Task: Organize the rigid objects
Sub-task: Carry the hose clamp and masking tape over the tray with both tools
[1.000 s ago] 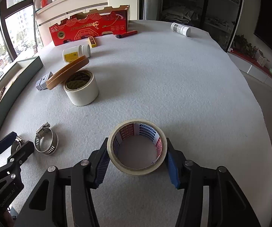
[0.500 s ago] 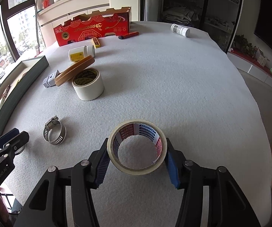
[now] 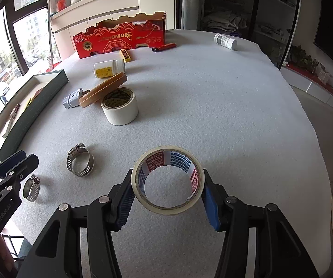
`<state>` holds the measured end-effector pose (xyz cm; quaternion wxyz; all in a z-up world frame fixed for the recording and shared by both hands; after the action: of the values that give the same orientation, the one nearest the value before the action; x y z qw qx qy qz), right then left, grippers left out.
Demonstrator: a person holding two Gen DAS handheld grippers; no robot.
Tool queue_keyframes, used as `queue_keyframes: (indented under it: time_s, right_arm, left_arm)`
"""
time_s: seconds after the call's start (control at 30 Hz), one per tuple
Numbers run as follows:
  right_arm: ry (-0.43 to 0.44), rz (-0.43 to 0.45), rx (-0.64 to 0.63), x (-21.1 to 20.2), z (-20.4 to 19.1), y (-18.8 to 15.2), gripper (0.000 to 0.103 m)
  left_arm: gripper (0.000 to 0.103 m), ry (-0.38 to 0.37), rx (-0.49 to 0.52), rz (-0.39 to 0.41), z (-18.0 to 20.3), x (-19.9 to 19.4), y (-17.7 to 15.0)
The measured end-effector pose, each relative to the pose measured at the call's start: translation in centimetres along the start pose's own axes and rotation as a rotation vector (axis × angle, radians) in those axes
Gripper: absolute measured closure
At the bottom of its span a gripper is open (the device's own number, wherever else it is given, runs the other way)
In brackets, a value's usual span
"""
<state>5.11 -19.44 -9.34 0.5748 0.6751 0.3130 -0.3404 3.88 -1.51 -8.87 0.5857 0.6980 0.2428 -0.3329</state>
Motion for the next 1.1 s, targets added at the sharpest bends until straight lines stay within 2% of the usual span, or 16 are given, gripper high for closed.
queue_keyframes:
  time_s: [0.23, 0.3, 0.33, 0.37, 0.43, 0.57, 0.67, 0.73, 0.8, 0.83, 0.87, 0.9, 0.97, 1.1]
  right_arm:
    - [-0.005, 0.0, -0.002, -0.2, -0.1, 0.0, 0.049]
    - [-0.009, -0.002, -0.005, -0.2, -0.1, 0.0, 0.049]
    - [-0.01, -0.002, -0.006, -0.2, -0.1, 0.0, 0.049]
    - [-0.01, -0.002, -0.006, -0.3, -0.1, 0.0, 0.049]
    - [-0.009, -0.003, -0.004, -0.3, -0.1, 0.0, 0.049]
    - [0.002, -0.016, 0.0, -0.1, -0.2, -0.2, 0.049]
    - [0.008, -0.016, -0.003, -0.3, -0.3, -0.3, 0.049]
    - [0.01, -0.012, 0.0, -0.5, -0.2, -0.2, 0.049]
    - [0.013, -0.009, 0.006, -0.6, -0.1, -0.1, 0.049]
    - [0.013, -0.006, 0.007, -0.6, -0.2, -0.1, 0.049]
    - [0.014, -0.004, 0.006, -0.7, -0.2, -0.1, 0.049]
    - [0.017, -0.003, 0.004, -0.8, -0.3, 0.0, 0.049]
    - [0.023, 0.001, -0.003, -1.0, -0.6, 0.0, 0.049]
    - [0.033, 0.016, -0.027, -1.7, -1.3, 0.3, 0.049]
  left_arm:
    - [0.07, -0.025, -0.053, 0.007, -1.4, -0.2, 0.1]
    - [0.069, -0.067, -0.077, -0.001, -2.1, -0.1, 0.0]
    - [0.06, -0.085, -0.078, -0.013, -2.2, 0.1, -0.2]
    - [0.04, -0.084, -0.075, -0.016, -2.2, 0.1, -0.5]
    - [0.02, -0.063, -0.065, 0.005, -2.1, -0.2, -1.0]
    - [0.019, -0.042, 0.031, -0.013, -0.3, 0.1, -1.2]
    - [0.019, -0.011, 0.063, -0.069, 0.1, 1.2, -1.9]
    - [0.02, -0.01, 0.059, -0.108, -0.1, 1.8, -2.6]
    - [0.028, -0.019, 0.052, -0.109, -0.2, 1.5, -2.7]
    - [0.042, -0.021, 0.062, -0.106, -0.1, 1.3, -2.7]
    - [0.063, -0.027, 0.079, -0.103, 0.2, 1.0, -2.6]
    - [0.067, -0.027, 0.099, -0.105, 0.5, 0.9, -2.5]
    - [0.067, -0.016, 0.122, -0.107, 0.8, 0.8, -2.5]
    - [0.067, -0.049, 0.066, -0.107, 0.1, 0.5, -2.0]
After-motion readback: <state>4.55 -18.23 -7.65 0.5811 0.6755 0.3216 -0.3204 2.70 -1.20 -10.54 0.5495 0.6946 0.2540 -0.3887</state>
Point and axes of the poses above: each gripper's, at about its wrist camera, not at the fingertips, and x roughly the way its jaws point, z to its right, y to its top, the point moved 6 cm from there along x, roughly the way its jaws point, and after that the axes turned 10 degrees about x, right-handed, at the moved point
